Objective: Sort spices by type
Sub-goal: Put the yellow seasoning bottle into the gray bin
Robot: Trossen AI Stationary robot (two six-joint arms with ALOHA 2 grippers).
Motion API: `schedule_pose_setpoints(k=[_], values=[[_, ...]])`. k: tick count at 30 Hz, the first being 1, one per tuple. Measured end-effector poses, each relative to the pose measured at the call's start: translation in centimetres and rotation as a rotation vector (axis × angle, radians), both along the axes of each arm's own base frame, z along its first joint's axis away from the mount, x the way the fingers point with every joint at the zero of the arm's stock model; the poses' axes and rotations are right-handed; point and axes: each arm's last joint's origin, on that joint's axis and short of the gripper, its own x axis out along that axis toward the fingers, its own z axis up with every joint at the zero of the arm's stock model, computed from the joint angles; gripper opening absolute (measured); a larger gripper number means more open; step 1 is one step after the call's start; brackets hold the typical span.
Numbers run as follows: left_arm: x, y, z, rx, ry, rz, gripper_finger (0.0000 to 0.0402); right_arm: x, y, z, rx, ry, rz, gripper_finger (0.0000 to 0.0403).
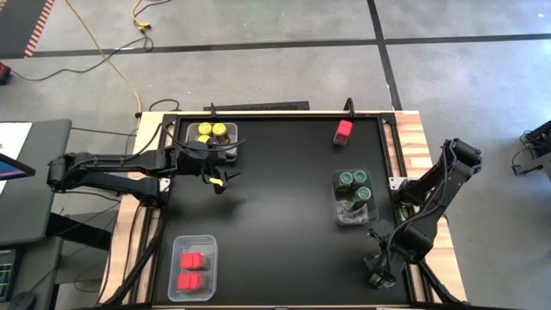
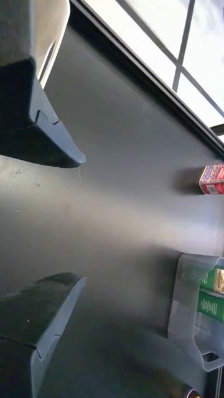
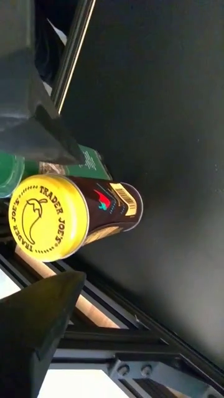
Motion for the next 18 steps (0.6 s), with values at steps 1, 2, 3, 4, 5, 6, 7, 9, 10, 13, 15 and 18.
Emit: schedule_pose_setpoints(k=[1,2,3,4,5,6,7,9,10,13,15,18], values=[[0.00,0.00,0.00,0.000,0.000,0.000,0.0277,-0.01,-0.01,0.00,0.000,0.001,0.000,0.0328],[0.00,0.00,0.00,0.000,0.000,0.000,0.0277,-0.01,0.00,0.00,0.000,0.001,0.000,0.0337],[0.00,0.00,0.00,0.000,0.000,0.000,0.0277,0.03,0.04,0.00,0.005,-0.002,0.000,0.0346],[0.00,0.00,0.00,0.000,0.000,0.000,0.0277,0.07,0.10,0.02,0.011,-0.007,0.001,0.0354],[0.00,0.00,0.00,0.000,0.000,0.000,0.0277,0.10,0.14,0.03,0.016,-0.010,0.000,0.0360],[0.00,0.01,0.00,0.000,0.000,0.001,0.0277,0.13,0.18,0.03,0.020,-0.012,-0.003,0.0365],[0.00,0.00,0.00,0.000,0.000,0.000,0.0277,0.15,0.21,0.03,0.022,-0.013,-0.015,0.0369],[0.00,0.00,0.00,0.000,0.000,0.000,0.0277,0.18,0.25,0.04,0.024,-0.011,-0.040,0.0374],[0.00,0.00,0.00,-0.001,0.000,0.001,0.0277,0.17,0.24,0.04,0.024,-0.009,-0.047,0.0375],[0.00,0.01,0.00,-0.019,-0.006,0.011,0.0277,0.05,0.33,0.04,0.024,-0.009,-0.043,0.0374],[0.00,0.01,0.00,-0.022,-0.007,0.012,0.0277,-0.03,0.39,0.04,0.024,-0.009,-0.039,0.0373],[0.00,0.00,0.00,-0.022,-0.007,0.012,0.0277,-0.18,0.49,0.04,0.025,-0.008,-0.032,0.0373]])
